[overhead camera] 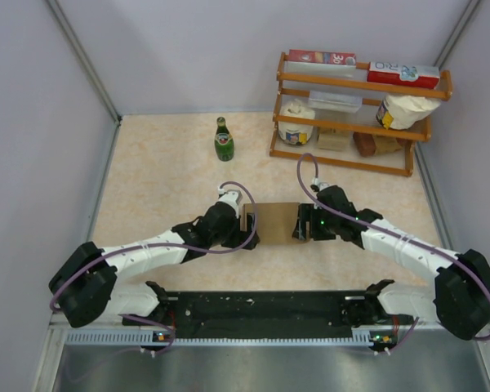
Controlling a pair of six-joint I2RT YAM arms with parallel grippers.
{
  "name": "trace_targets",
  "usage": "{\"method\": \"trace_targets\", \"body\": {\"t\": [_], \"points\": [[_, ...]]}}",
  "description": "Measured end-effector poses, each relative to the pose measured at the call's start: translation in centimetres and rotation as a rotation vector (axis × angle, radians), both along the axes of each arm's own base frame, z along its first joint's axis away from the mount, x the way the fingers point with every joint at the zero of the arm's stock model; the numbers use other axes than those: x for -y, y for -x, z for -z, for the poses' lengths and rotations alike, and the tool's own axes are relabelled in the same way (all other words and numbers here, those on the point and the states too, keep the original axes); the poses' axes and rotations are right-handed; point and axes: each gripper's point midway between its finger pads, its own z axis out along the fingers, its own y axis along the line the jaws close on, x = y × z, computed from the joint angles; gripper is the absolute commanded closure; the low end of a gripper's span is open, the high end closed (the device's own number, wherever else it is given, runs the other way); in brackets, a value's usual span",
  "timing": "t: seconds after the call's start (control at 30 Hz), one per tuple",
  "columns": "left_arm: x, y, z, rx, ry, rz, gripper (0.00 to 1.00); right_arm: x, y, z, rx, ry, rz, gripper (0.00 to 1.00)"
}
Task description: Fold the paper box
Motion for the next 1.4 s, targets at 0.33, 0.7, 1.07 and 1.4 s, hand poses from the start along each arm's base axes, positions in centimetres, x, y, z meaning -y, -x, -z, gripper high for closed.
{"method": "trace_targets", "body": {"t": [0.33, 0.7, 1.07, 1.4], "points": [[-0.2, -0.4, -0.4, 0.010, -0.016, -0.013, 0.01, -0.1, 0.0, 0.8, -0.015, 0.006, -0.007, 0.32], [0.2, -0.8, -0.6, 0.013, -0.029, -0.010, 0.06, -0.3, 0.0, 1.1, -0.019, 0.006, -0.022, 0.36], [0.7, 0.0, 0.2, -0.015, -0.037, 0.019, 0.09, -1.0, 0.2, 1.0, -0.033, -0.025, -0.047, 0.40], [1.0, 0.3, 0.2, -0.025, -0.026, 0.029, 0.17, -1.6, 0.5, 0.8, -0.045, -0.053, -0.064, 0.44]]}}
